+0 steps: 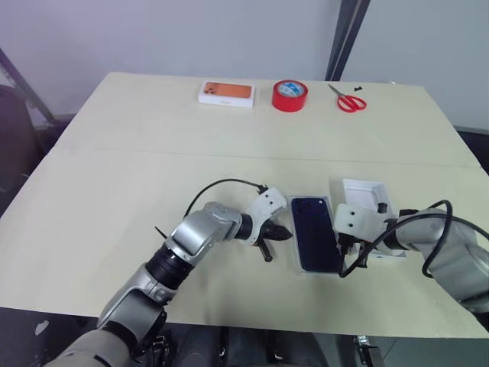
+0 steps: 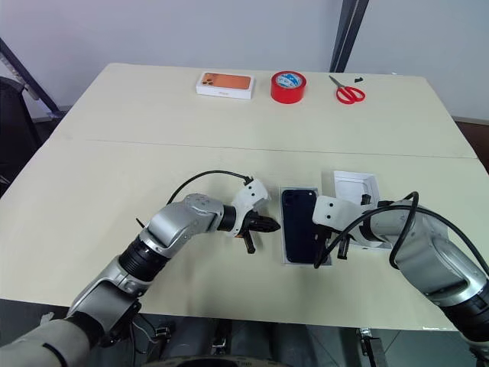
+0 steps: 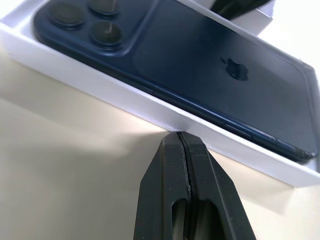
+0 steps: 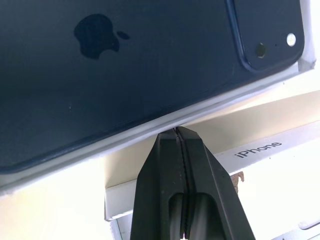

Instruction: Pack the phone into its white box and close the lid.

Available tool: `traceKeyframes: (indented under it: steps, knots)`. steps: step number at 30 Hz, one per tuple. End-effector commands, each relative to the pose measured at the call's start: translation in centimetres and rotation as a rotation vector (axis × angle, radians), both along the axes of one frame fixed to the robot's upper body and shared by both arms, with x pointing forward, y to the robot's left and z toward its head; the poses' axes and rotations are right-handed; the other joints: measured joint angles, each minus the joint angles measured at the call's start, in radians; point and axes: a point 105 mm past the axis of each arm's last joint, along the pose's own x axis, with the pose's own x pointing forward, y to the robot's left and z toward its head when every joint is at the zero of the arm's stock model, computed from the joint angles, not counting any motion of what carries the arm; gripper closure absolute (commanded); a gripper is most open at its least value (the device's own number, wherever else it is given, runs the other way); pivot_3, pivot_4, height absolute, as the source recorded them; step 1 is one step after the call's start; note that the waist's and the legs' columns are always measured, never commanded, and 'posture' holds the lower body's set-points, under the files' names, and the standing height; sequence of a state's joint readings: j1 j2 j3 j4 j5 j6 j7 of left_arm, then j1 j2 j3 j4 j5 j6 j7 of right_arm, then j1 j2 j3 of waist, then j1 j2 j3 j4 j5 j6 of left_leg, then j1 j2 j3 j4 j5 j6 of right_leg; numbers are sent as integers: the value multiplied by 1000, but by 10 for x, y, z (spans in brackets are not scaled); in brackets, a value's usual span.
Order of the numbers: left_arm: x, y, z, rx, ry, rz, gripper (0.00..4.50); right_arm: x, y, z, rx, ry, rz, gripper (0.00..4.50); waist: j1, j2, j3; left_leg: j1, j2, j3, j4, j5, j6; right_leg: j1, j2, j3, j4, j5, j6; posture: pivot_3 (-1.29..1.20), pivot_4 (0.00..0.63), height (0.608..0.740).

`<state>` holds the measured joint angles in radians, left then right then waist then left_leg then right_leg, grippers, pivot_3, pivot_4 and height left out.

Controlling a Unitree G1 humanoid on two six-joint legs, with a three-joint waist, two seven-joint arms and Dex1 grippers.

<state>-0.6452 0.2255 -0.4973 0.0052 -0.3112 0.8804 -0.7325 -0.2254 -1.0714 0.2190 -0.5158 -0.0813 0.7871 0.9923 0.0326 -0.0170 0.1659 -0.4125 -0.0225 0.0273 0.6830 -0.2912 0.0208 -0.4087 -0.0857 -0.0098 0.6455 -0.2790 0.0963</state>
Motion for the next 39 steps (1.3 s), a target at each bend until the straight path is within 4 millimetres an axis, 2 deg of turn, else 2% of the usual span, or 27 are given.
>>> traceKeyframes:
  steps: [1,3,4,6,9,13,17,23,27,30,34,39]
  knots:
    - [7,1,10,-9,-48,27,4479,1,5,14,7,-48,38,4500,-1,0,0,0,0,0,0,0,0,0,0,0,0,0,0,0,150,725]
    - [8,6,11,-6,-57,33,4479,3,-1,29,36,-54,2,4500,-1,0,0,0,0,0,0,0,0,0,0,0,0,0,0,0,150,725]
    - [8,9,14,-11,-66,31,4500,2,-2,37,73,-47,-21,3971,-3,0,0,0,0,0,0,0,0,0,0,0,0,0,0,0,150,725]
    - [8,15,21,-39,-89,41,4500,0,-3,52,148,-37,-66,3217,-9,0,0,0,0,0,0,0,0,0,0,0,1,0,0,0,150,725]
    - [16,25,40,-135,-187,99,4500,1,-5,64,273,-8,-185,1700,-20,0,0,0,1,0,0,0,0,0,0,0,1,0,0,0,150,725]
    - [19,38,58,-215,-347,131,4500,8,-16,52,388,61,-432,1700,-20,1,0,0,1,0,-1,0,0,-1,-1,0,1,0,0,0,150,725]
    - [-5,48,68,-292,-455,12,4500,19,-19,40,489,94,-642,1700,-23,3,-1,0,1,0,-2,1,-2,-2,-1,0,1,0,0,0,150,725]
    - [-28,61,66,-304,-458,-99,4500,27,-20,28,491,88,-740,1700,-20,4,-1,0,0,0,-2,1,-2,-2,-2,0,1,0,0,0,150,725]
    - [-35,64,68,-334,-441,-113,4500,26,-19,21,491,96,-760,1700,-22,4,-1,0,0,1,-2,0,0,-2,-3,0,1,0,0,0,150,725]
    - [-35,65,68,-341,-441,-107,4500,26,-20,17,484,87,-777,2507,-23,4,-1,0,0,1,-2,-1,1,-2,-2,0,1,0,0,0,150,725]
    - [-33,67,68,-348,-438,-86,4500,28,-18,19,503,72,-781,4477,-27,4,-1,0,0,1,-2,-1,1,-2,-2,0,1,0,0,0,150,725]
    - [-26,76,69,-359,-439,-20,4500,34,-17,29,560,26,-799,4477,-28,4,-1,0,0,1,-2,-1,1,-2,-2,0,1,0,0,0,150,725]
